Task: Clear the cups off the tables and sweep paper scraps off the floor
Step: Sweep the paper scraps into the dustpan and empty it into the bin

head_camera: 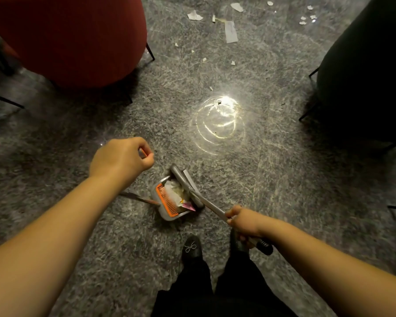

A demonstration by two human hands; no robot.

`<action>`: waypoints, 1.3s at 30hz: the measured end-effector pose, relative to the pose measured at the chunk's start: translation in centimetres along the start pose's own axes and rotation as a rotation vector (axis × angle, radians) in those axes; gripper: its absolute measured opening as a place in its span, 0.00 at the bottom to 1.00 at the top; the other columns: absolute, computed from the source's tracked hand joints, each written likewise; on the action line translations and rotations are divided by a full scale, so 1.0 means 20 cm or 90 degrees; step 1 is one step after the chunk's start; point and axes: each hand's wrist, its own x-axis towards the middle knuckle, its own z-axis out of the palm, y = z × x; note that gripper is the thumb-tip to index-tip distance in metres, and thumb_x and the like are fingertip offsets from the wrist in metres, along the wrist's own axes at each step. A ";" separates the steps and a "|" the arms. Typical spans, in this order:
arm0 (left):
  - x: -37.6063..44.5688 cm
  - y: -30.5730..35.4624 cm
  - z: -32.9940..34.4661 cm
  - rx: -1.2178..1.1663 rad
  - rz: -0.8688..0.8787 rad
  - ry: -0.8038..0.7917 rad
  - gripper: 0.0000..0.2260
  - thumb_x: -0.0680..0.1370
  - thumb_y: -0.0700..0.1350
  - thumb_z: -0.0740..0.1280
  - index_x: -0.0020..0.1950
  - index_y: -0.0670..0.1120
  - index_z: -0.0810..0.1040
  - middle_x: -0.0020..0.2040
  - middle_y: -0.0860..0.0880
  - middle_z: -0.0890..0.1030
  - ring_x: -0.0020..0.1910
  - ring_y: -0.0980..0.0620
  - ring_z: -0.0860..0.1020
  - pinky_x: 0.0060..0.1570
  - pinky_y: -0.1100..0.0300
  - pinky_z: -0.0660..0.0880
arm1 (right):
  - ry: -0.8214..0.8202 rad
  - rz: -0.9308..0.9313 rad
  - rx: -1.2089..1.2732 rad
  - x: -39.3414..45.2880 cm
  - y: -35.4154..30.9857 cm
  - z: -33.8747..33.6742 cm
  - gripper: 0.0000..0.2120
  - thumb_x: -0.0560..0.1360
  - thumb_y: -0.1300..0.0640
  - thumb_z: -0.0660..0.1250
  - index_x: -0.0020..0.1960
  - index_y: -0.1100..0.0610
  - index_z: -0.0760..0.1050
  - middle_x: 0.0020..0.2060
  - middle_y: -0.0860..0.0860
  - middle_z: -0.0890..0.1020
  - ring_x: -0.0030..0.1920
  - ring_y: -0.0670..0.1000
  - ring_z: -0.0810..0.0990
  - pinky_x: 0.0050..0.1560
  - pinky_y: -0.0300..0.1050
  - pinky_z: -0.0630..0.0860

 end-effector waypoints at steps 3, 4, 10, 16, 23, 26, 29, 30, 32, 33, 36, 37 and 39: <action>-0.06 -0.04 -0.02 -0.025 -0.017 0.024 0.06 0.70 0.56 0.72 0.37 0.58 0.77 0.39 0.52 0.83 0.41 0.46 0.80 0.36 0.59 0.68 | 0.012 -0.004 0.032 -0.06 -0.03 0.01 0.16 0.82 0.60 0.55 0.69 0.58 0.65 0.31 0.53 0.70 0.23 0.48 0.70 0.19 0.37 0.69; -0.08 -0.06 -0.04 -0.033 -0.020 0.032 0.07 0.70 0.56 0.73 0.37 0.58 0.77 0.39 0.52 0.83 0.40 0.45 0.80 0.36 0.59 0.68 | 0.020 -0.010 0.038 -0.07 -0.04 0.01 0.16 0.82 0.60 0.55 0.70 0.58 0.65 0.32 0.53 0.70 0.22 0.47 0.71 0.19 0.36 0.69; -0.05 -0.06 -0.17 -0.095 -0.030 0.080 0.06 0.71 0.55 0.73 0.36 0.58 0.78 0.30 0.60 0.75 0.34 0.52 0.74 0.35 0.58 0.68 | 0.069 -0.039 0.081 -0.10 -0.10 -0.10 0.15 0.82 0.58 0.55 0.68 0.54 0.66 0.28 0.54 0.72 0.18 0.47 0.71 0.19 0.36 0.69; 0.17 0.12 -0.28 -0.108 -0.007 0.099 0.04 0.72 0.55 0.72 0.40 0.57 0.80 0.32 0.59 0.75 0.38 0.50 0.77 0.37 0.58 0.68 | 0.127 -0.075 0.141 -0.07 -0.18 -0.33 0.14 0.81 0.59 0.56 0.65 0.53 0.69 0.27 0.53 0.72 0.19 0.47 0.71 0.21 0.34 0.67; 0.62 0.46 -0.37 -0.091 0.045 0.128 0.04 0.72 0.56 0.71 0.42 0.57 0.80 0.39 0.53 0.82 0.39 0.48 0.77 0.37 0.58 0.67 | 0.153 -0.097 0.239 0.04 -0.32 -0.81 0.06 0.81 0.58 0.56 0.50 0.48 0.69 0.29 0.55 0.71 0.18 0.47 0.69 0.24 0.37 0.68; 0.85 0.64 -0.40 -0.082 0.060 0.145 0.04 0.72 0.56 0.72 0.40 0.58 0.80 0.40 0.53 0.83 0.40 0.47 0.78 0.36 0.58 0.65 | 0.158 -0.089 0.271 0.11 -0.39 -1.07 0.06 0.81 0.58 0.56 0.53 0.48 0.68 0.29 0.55 0.71 0.18 0.47 0.69 0.23 0.36 0.67; 1.09 0.82 -0.43 -0.087 0.070 0.152 0.03 0.71 0.55 0.72 0.41 0.59 0.80 0.39 0.53 0.84 0.40 0.46 0.79 0.36 0.59 0.64 | 0.155 -0.085 0.304 0.14 -0.47 -1.34 0.07 0.81 0.59 0.55 0.49 0.48 0.69 0.26 0.55 0.71 0.17 0.47 0.69 0.22 0.36 0.67; 1.16 0.87 -0.44 -0.093 0.071 0.153 0.03 0.71 0.55 0.72 0.41 0.59 0.80 0.39 0.53 0.84 0.41 0.46 0.80 0.35 0.59 0.64 | 0.156 -0.084 0.308 0.15 -0.50 -1.43 0.07 0.81 0.59 0.55 0.48 0.48 0.69 0.26 0.55 0.71 0.17 0.48 0.69 0.22 0.36 0.67; 1.30 0.99 -0.46 -0.110 0.070 0.159 0.03 0.71 0.56 0.72 0.40 0.61 0.79 0.39 0.54 0.84 0.40 0.47 0.80 0.34 0.59 0.63 | 0.161 -0.080 0.313 0.17 -0.56 -1.59 0.07 0.81 0.59 0.55 0.50 0.48 0.68 0.27 0.55 0.71 0.17 0.48 0.69 0.23 0.36 0.67; 1.37 1.04 -0.47 -0.119 0.069 0.162 0.03 0.71 0.56 0.72 0.39 0.61 0.78 0.39 0.55 0.84 0.38 0.48 0.79 0.34 0.59 0.63 | 0.165 -0.081 0.314 0.17 -0.59 -1.68 0.06 0.81 0.59 0.55 0.51 0.49 0.69 0.28 0.55 0.70 0.17 0.48 0.69 0.23 0.35 0.67; 1.59 1.18 -0.51 -0.134 0.072 0.165 0.04 0.71 0.56 0.71 0.39 0.61 0.77 0.39 0.54 0.83 0.35 0.51 0.73 0.33 0.59 0.63 | 0.179 -0.083 0.328 0.19 -0.69 -1.92 0.07 0.80 0.60 0.55 0.48 0.52 0.70 0.28 0.55 0.69 0.16 0.47 0.68 0.23 0.34 0.66; 1.67 1.22 -0.52 -0.135 0.074 0.166 0.03 0.71 0.57 0.71 0.40 0.61 0.78 0.39 0.54 0.83 0.35 0.50 0.74 0.33 0.59 0.63 | 0.185 -0.084 0.335 0.20 -0.72 -1.99 0.09 0.80 0.60 0.55 0.45 0.51 0.69 0.28 0.55 0.69 0.16 0.47 0.68 0.23 0.34 0.66; 1.83 1.30 -0.54 -0.132 0.080 0.170 0.03 0.71 0.57 0.71 0.41 0.60 0.79 0.40 0.53 0.84 0.40 0.47 0.79 0.35 0.59 0.64 | 0.202 -0.087 0.352 0.22 -0.78 -2.14 0.10 0.80 0.61 0.54 0.43 0.51 0.69 0.27 0.54 0.69 0.16 0.47 0.68 0.23 0.35 0.66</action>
